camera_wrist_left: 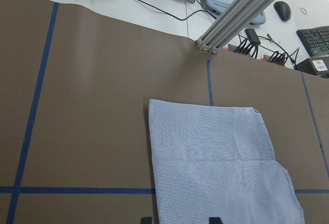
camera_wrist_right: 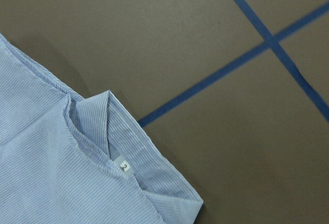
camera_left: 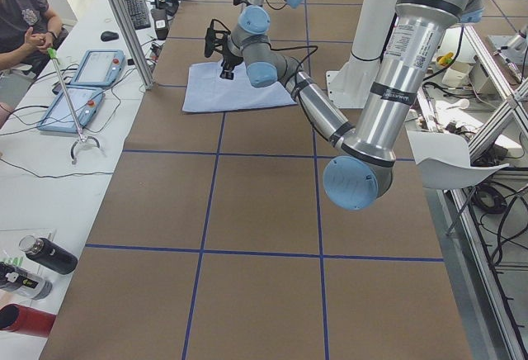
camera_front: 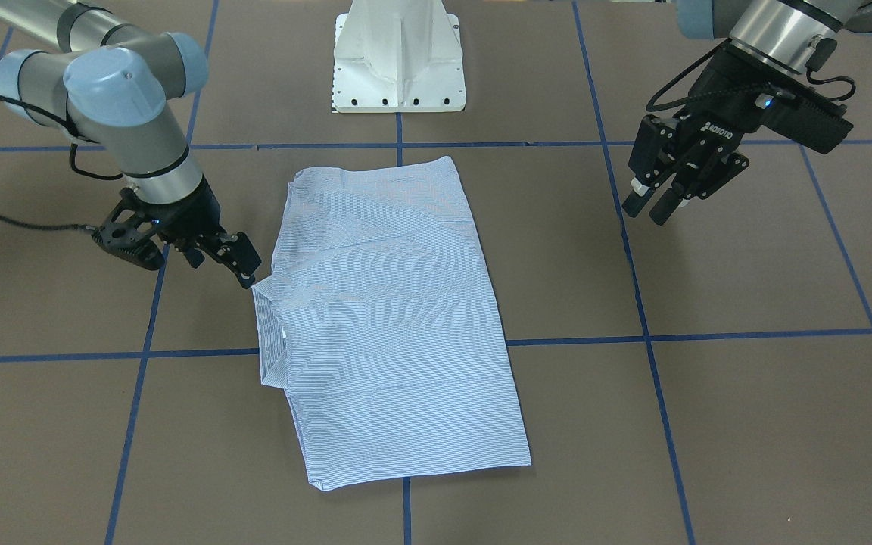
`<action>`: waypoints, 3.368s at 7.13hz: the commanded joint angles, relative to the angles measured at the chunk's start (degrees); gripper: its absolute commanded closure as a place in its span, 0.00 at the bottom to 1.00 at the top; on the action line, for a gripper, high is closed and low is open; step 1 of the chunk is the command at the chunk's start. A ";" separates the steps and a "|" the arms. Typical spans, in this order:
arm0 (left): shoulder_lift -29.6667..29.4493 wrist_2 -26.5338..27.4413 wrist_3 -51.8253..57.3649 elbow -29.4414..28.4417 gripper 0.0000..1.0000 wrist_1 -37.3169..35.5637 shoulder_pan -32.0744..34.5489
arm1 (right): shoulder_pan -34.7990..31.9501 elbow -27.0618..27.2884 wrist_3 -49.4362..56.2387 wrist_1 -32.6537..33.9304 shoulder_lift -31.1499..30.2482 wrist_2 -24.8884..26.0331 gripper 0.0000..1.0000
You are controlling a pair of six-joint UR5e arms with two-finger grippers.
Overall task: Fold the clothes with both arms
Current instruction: 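Lower the right gripper to the shirt corner nearest the robot, then move the left gripper down to the other near corner of the shirt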
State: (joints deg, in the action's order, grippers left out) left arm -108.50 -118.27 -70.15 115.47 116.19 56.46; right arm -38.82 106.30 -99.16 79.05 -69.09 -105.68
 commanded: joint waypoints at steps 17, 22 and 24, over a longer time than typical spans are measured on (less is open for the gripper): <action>0.84 0.24 -0.24 -0.51 0.46 -0.18 -3.55 | 24.05 4.18 -41.29 4.89 -2.99 15.42 0.16; 1.71 0.24 -0.16 1.15 0.46 -0.26 -3.11 | 23.35 4.35 -42.16 4.89 -1.06 15.42 1.00; 1.28 0.06 -2.86 0.38 0.46 -0.35 -4.24 | 22.48 6.01 -42.16 5.24 -1.14 14.99 1.00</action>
State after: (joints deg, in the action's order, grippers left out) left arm -107.03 -118.12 -71.00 116.32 115.87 53.00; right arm -15.79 111.20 -141.31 84.02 -70.23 -90.39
